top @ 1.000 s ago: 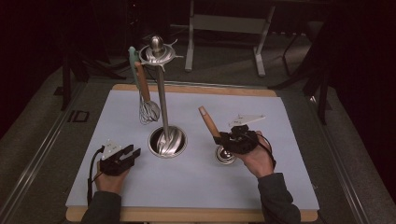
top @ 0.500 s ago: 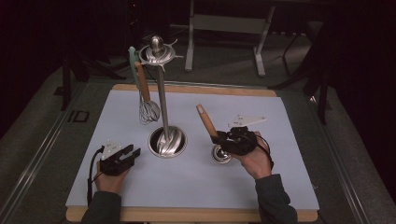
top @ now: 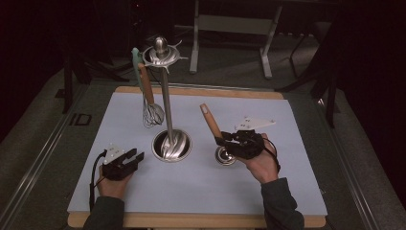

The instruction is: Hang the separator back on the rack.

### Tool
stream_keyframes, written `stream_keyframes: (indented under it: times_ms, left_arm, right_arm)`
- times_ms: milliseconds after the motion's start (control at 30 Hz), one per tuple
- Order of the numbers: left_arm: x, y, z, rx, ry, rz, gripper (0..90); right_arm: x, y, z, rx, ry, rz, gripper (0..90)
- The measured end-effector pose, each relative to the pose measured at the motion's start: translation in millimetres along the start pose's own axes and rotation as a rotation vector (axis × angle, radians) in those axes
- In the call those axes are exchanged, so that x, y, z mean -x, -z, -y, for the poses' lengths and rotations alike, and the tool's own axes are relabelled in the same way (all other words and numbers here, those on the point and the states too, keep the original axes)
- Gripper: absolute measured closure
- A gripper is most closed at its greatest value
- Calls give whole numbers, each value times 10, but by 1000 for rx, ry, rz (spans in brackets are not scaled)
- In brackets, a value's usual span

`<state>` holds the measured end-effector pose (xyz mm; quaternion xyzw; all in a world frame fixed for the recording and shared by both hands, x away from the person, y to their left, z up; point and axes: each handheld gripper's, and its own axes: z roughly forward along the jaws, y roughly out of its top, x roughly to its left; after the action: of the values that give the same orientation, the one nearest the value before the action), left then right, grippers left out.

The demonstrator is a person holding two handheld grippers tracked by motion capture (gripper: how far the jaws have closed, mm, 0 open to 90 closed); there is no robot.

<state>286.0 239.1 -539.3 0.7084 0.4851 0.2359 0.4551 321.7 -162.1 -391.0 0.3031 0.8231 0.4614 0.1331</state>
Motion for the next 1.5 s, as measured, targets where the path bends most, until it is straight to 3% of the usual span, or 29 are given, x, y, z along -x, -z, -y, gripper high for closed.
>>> stream_keyframes:
  times_ms: [1500]
  left_arm:
    - [-9,1,-1,-1,5,3,601]
  right_arm:
    - [-240,14,-348,115,81,-34,711]
